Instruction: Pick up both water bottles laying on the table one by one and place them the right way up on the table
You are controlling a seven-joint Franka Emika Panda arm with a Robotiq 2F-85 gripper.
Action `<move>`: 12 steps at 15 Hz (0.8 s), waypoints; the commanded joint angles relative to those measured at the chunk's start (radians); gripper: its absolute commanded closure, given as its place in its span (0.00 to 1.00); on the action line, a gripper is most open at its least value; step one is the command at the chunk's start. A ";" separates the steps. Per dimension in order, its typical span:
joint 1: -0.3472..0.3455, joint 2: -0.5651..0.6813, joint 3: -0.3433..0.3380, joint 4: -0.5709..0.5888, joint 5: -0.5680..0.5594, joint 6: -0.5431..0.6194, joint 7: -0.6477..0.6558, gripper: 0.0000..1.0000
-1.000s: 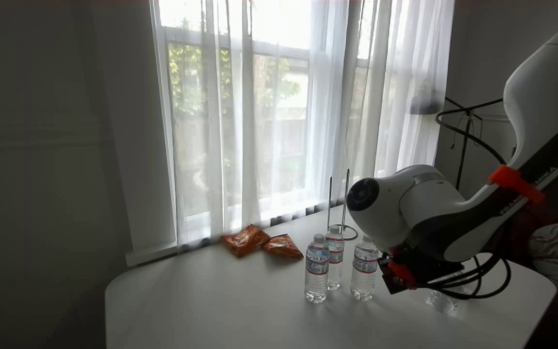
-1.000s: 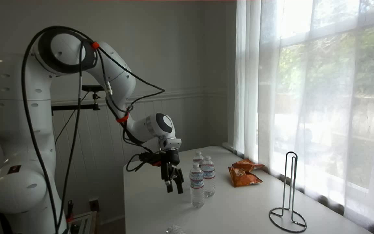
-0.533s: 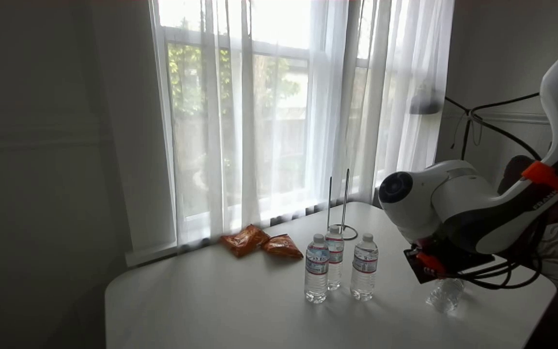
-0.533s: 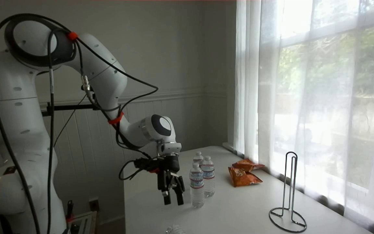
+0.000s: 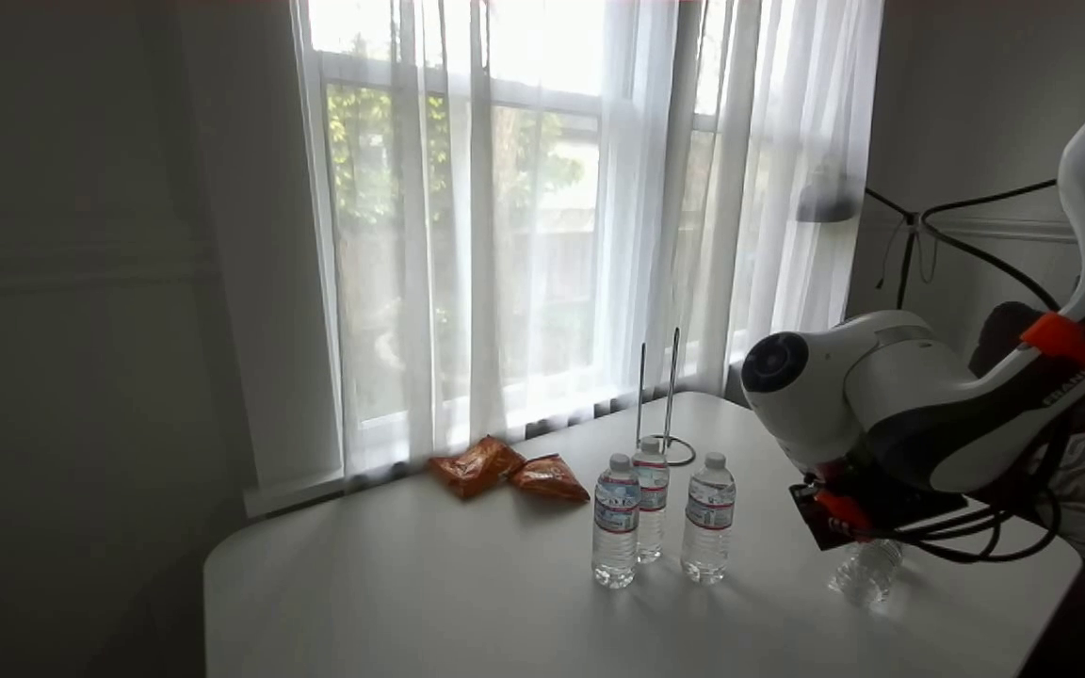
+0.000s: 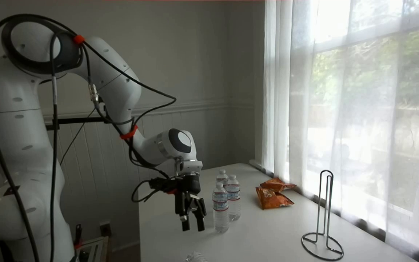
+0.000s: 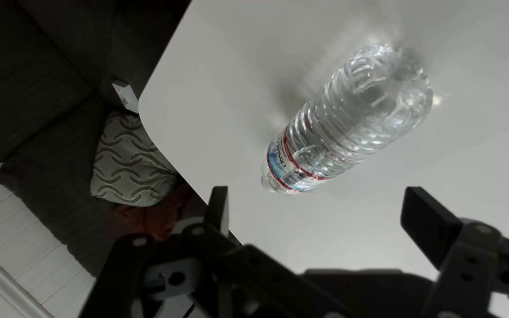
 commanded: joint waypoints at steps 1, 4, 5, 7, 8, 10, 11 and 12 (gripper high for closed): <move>-0.033 -0.021 -0.034 -0.019 0.070 0.048 -0.067 0.00; -0.064 -0.043 -0.068 -0.036 0.121 0.104 -0.104 0.00; -0.077 -0.052 -0.081 -0.043 0.132 0.134 -0.098 0.00; -0.103 -0.054 -0.105 -0.055 0.149 0.193 -0.095 0.00; -0.118 -0.050 -0.119 -0.060 0.163 0.223 -0.097 0.00; -0.147 -0.042 -0.146 -0.069 0.194 0.267 -0.103 0.00; -0.159 -0.043 -0.158 -0.076 0.207 0.288 -0.106 0.00; -0.172 -0.041 -0.169 -0.080 0.217 0.305 -0.110 0.00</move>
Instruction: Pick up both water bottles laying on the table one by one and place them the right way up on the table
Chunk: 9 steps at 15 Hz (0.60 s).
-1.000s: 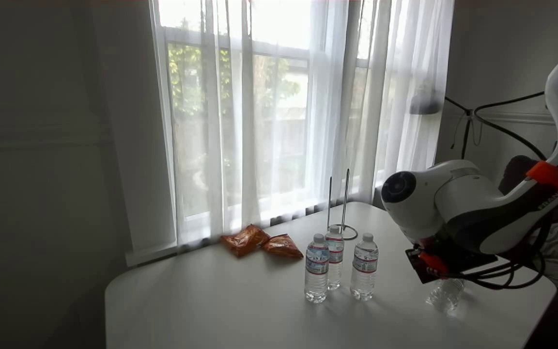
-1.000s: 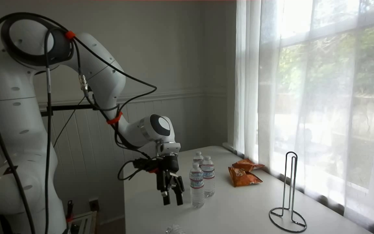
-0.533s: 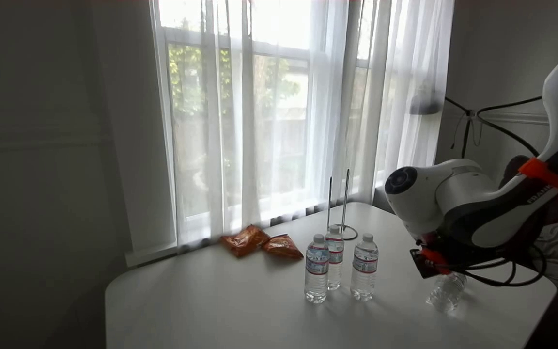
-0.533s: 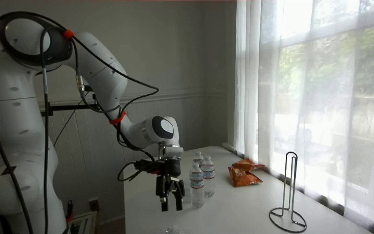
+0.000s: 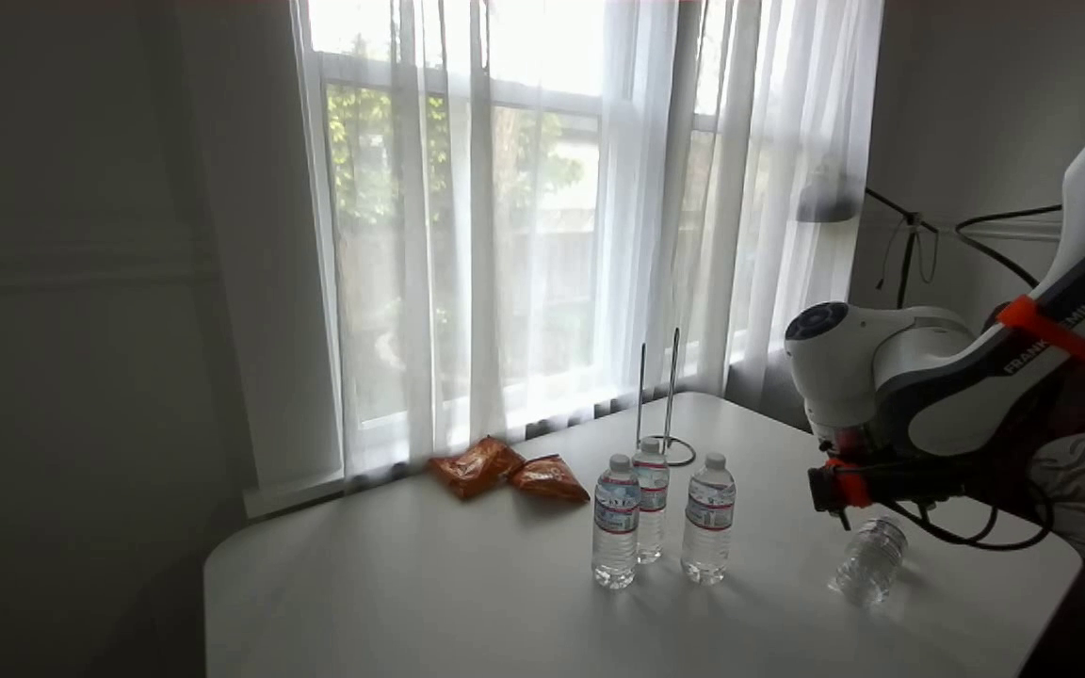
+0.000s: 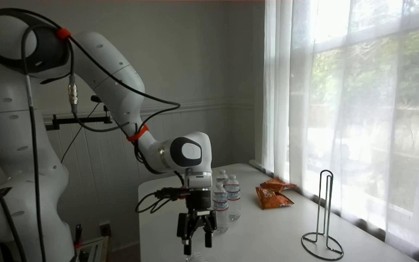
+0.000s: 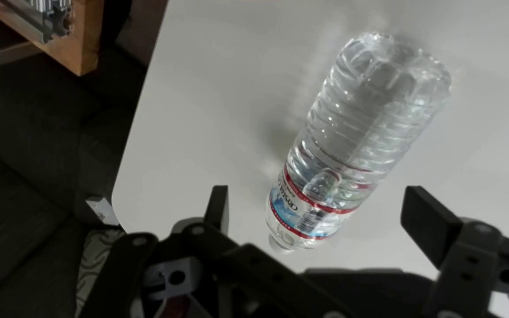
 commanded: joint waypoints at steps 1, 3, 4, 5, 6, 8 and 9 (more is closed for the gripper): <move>-0.047 -0.032 -0.039 -0.048 0.063 0.082 -0.038 0.00; -0.069 -0.031 -0.058 -0.056 0.071 0.107 -0.043 0.00; -0.079 -0.032 -0.066 -0.059 0.067 0.110 -0.039 0.00; -0.084 -0.036 -0.068 -0.055 0.072 0.082 -0.022 0.00; -0.073 0.000 -0.053 -0.027 0.039 0.075 -0.007 0.00; -0.083 0.000 -0.062 -0.027 0.042 0.075 -0.007 0.00; -0.084 0.000 -0.063 -0.027 0.043 0.075 -0.007 0.00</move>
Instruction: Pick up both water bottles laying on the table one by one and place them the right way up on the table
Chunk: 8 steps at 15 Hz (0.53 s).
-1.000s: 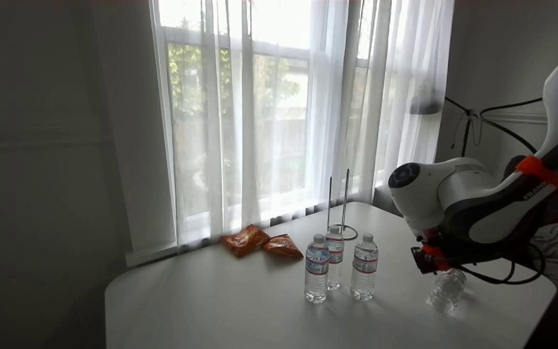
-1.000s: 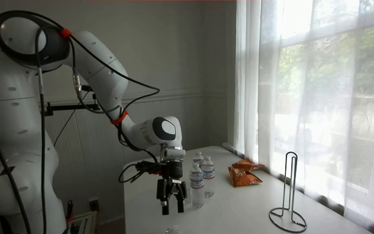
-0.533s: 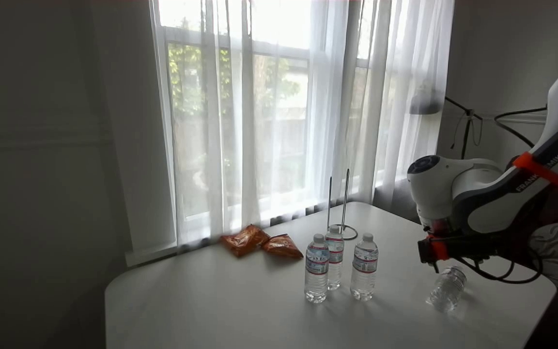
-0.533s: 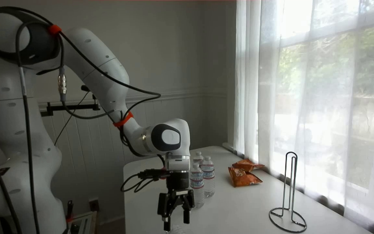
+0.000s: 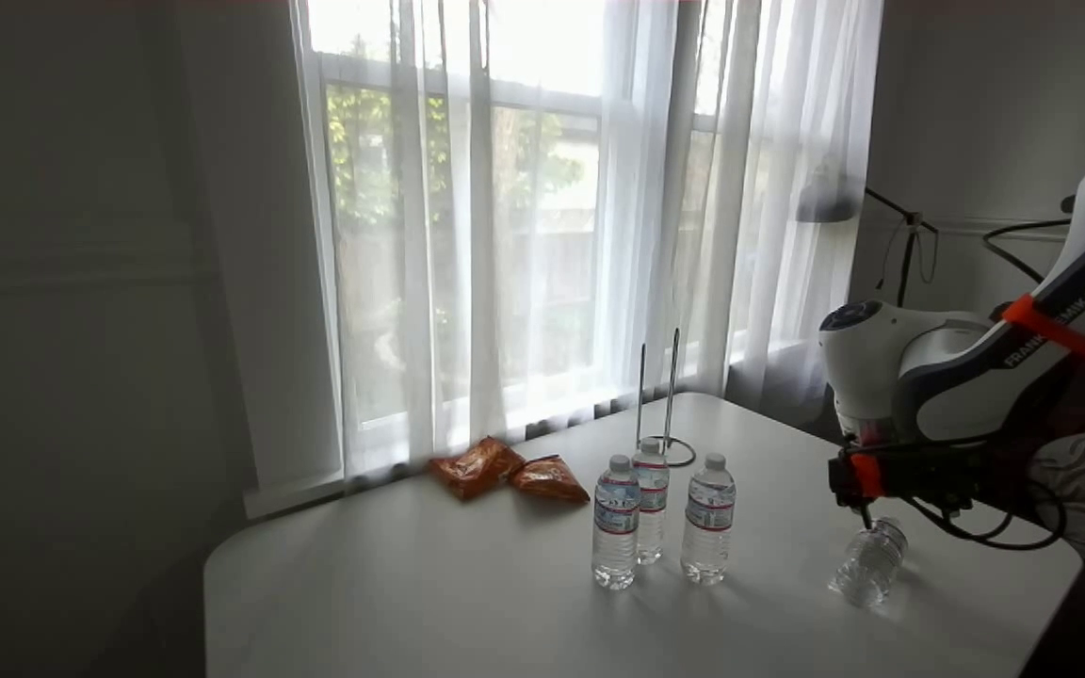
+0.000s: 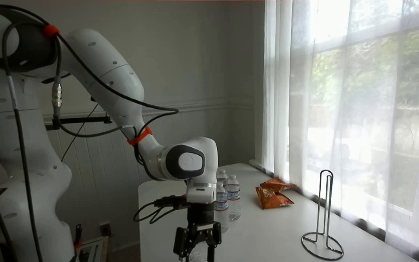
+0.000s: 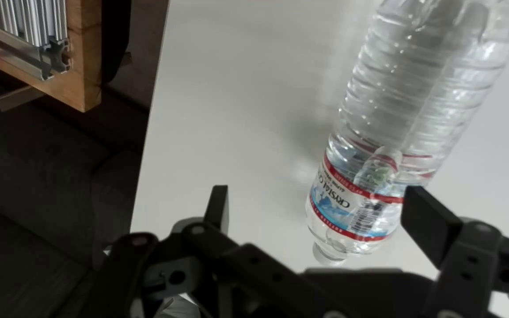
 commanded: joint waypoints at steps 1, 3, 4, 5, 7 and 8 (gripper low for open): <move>-0.005 0.000 0.006 0.001 0.003 -0.002 -0.001 0.00; -0.012 0.009 0.003 0.008 -0.018 -0.010 0.040 0.00; -0.016 0.008 -0.005 0.004 0.007 0.005 0.009 0.00; -0.020 0.006 -0.011 -0.002 0.008 0.025 0.000 0.00; -0.031 0.013 -0.024 -0.006 0.024 0.069 -0.025 0.00; -0.036 0.016 -0.032 -0.008 0.034 0.093 -0.032 0.00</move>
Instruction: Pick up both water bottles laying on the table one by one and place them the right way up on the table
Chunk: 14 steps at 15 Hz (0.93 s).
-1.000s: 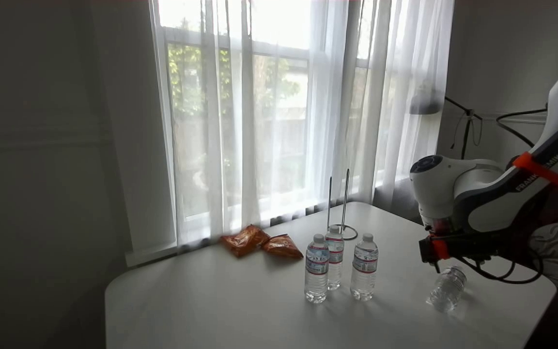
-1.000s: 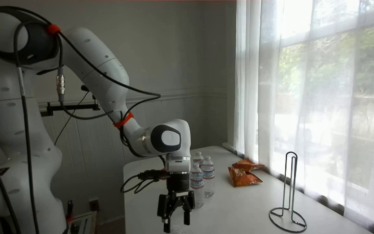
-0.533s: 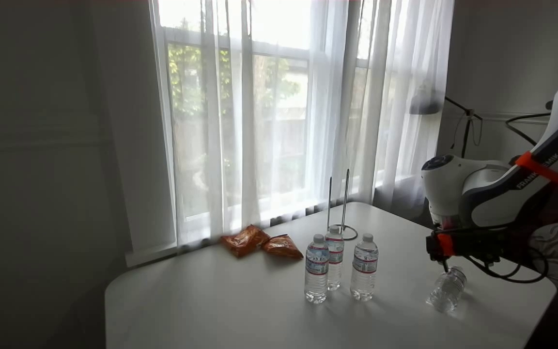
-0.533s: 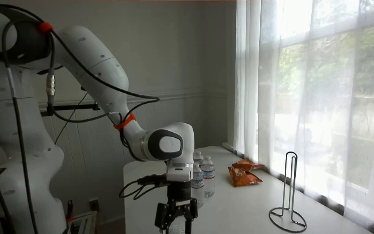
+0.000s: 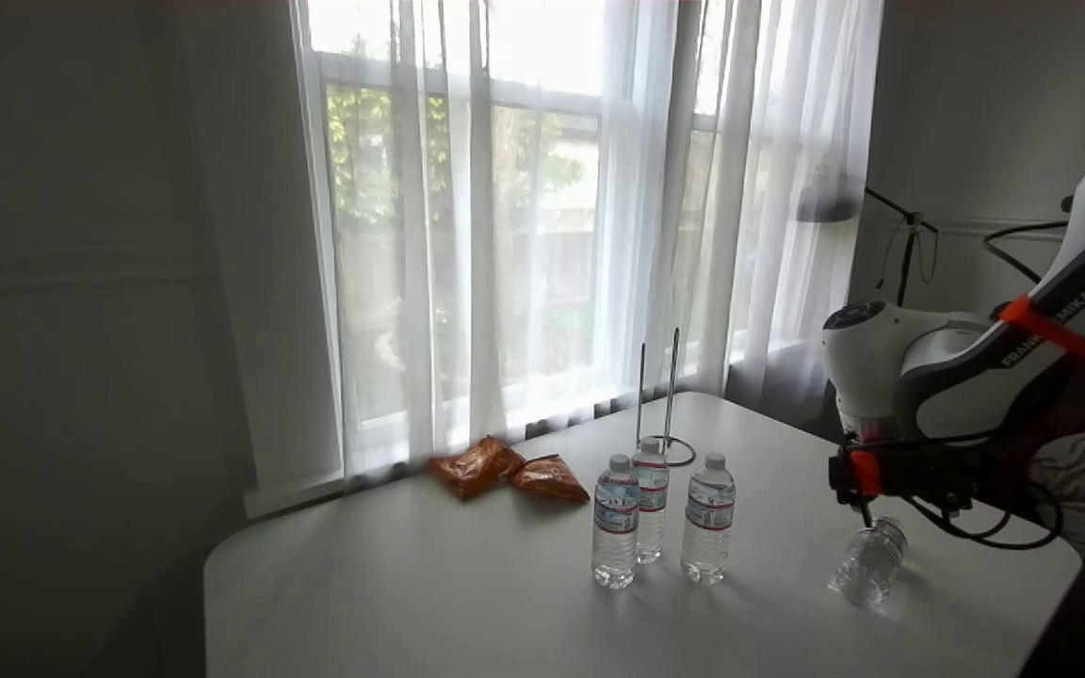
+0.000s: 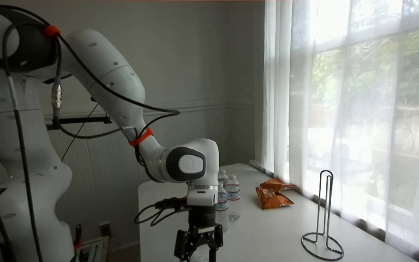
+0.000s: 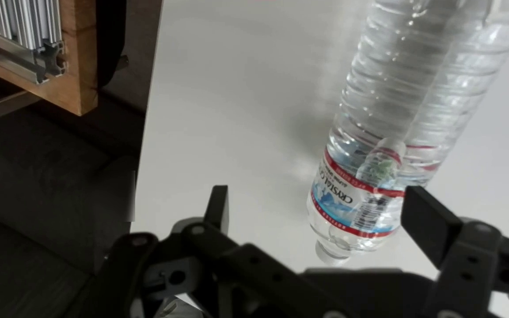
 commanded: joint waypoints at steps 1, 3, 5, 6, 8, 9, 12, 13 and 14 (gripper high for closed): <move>-0.032 0.007 -0.028 -0.015 0.039 0.103 -0.046 0.00; -0.049 0.020 -0.048 -0.019 0.077 0.172 -0.080 0.00; -0.061 0.042 -0.062 -0.016 0.118 0.213 -0.113 0.00; -0.065 0.056 -0.069 -0.013 0.147 0.228 -0.138 0.00; -0.072 0.084 -0.081 -0.008 0.191 0.255 -0.176 0.00; -0.075 0.098 -0.085 -0.006 0.219 0.273 -0.203 0.00; -0.077 0.133 -0.101 -0.005 0.276 0.349 -0.263 0.00; -0.076 0.147 -0.106 -0.003 0.296 0.372 -0.286 0.00; -0.074 0.159 -0.108 -0.003 0.323 0.395 -0.314 0.00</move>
